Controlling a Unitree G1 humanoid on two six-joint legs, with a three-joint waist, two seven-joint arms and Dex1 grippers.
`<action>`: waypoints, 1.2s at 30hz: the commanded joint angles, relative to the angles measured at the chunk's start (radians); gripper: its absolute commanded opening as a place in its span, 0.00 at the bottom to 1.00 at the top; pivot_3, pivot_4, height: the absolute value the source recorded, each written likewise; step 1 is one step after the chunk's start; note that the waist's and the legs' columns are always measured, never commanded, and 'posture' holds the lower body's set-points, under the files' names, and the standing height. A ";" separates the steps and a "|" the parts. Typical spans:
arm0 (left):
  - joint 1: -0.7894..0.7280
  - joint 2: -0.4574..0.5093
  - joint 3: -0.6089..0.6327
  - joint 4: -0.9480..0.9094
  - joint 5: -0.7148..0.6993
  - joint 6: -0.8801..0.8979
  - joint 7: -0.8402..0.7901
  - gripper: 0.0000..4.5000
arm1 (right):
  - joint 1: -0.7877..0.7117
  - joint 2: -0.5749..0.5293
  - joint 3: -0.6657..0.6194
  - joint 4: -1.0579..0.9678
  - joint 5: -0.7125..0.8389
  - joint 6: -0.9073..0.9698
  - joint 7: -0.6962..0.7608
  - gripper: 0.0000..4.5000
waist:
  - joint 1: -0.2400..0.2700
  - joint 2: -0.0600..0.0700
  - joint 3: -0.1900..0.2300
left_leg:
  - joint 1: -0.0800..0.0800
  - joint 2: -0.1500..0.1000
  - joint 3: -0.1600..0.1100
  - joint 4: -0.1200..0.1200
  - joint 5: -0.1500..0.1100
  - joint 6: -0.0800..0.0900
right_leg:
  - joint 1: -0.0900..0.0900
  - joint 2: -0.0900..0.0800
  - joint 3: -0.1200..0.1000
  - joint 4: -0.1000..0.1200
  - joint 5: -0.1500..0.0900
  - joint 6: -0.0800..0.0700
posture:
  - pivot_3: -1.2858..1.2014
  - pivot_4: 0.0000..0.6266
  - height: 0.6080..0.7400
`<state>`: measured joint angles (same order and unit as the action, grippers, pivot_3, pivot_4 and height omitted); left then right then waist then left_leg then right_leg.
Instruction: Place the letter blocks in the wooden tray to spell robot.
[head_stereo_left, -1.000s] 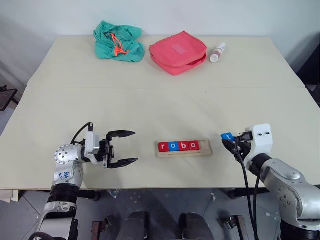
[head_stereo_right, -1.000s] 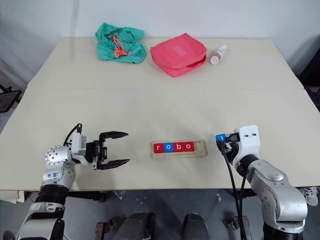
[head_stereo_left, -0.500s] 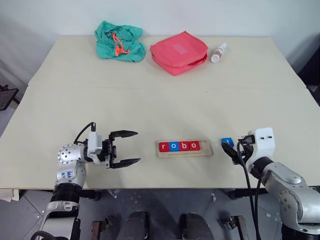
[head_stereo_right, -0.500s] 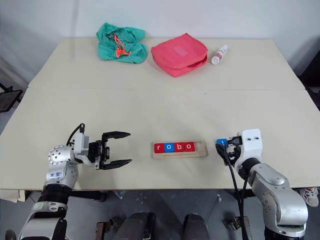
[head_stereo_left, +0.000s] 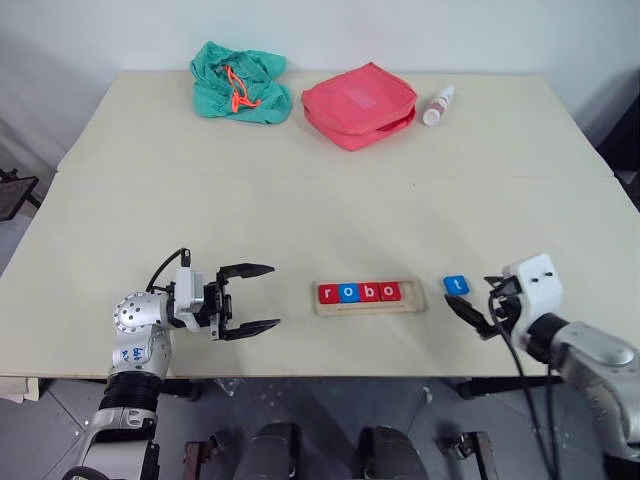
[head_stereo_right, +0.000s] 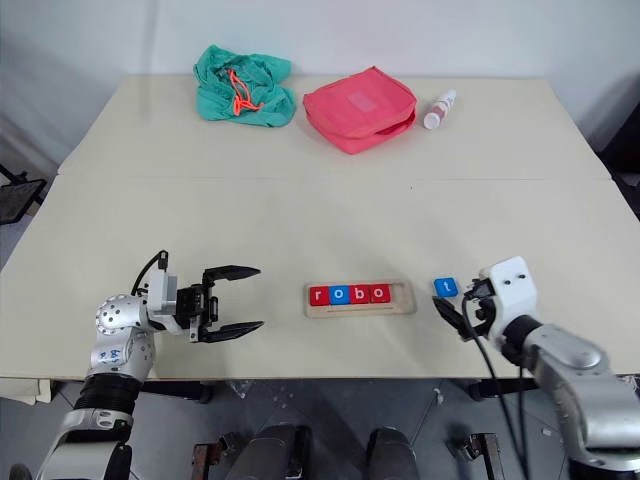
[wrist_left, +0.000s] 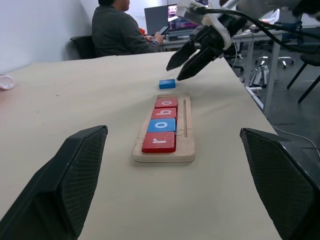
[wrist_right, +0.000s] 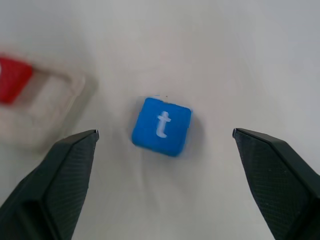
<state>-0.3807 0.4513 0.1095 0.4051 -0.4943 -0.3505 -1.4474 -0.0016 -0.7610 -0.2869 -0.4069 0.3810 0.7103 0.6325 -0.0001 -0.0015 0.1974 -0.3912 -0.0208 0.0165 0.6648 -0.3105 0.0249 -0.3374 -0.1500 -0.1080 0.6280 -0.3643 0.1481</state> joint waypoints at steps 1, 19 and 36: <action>0.019 0.004 0.012 -0.043 -0.007 -0.006 0.018 1.00 | -0.043 -0.103 0.026 0.092 -0.023 -0.166 0.183 1.00 | 0.000 0.000 0.000 | 0.000 0.000 0.001 0.000 0.000 0.000 | 0.000 0.000 0.000 0.000 0.000 0.000 | 0.52 0.24 1.00; 0.135 -0.002 0.017 -0.154 -0.007 -0.017 0.105 1.00 | -0.630 -0.250 0.434 0.863 -0.305 -0.804 0.812 1.00 | -0.003 0.000 0.000 | -0.001 0.001 0.002 0.001 0.000 0.000 | 0.000 -0.001 -0.002 -0.002 0.000 0.000 | 0.52 0.24 1.00; 0.251 0.027 0.029 -0.279 -0.016 0.004 0.174 1.00 | -0.818 -0.125 0.537 1.156 -0.440 -0.954 0.882 0.79 | -0.003 0.000 0.000 | -0.001 0.001 0.000 0.002 0.000 0.000 | 0.000 -0.001 -0.003 -0.002 0.000 0.000 | 0.52 0.24 1.00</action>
<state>-0.1423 0.4642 0.1195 0.1651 -0.4949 -0.3473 -1.2783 -0.8102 -0.8867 0.2412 0.7331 -0.0327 -0.2385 1.5090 -0.0033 -0.0015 0.1975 -0.3926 -0.0196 0.0165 0.6667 -0.3104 0.0252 -0.3372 -0.1506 -0.1108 0.6262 -0.3643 0.1481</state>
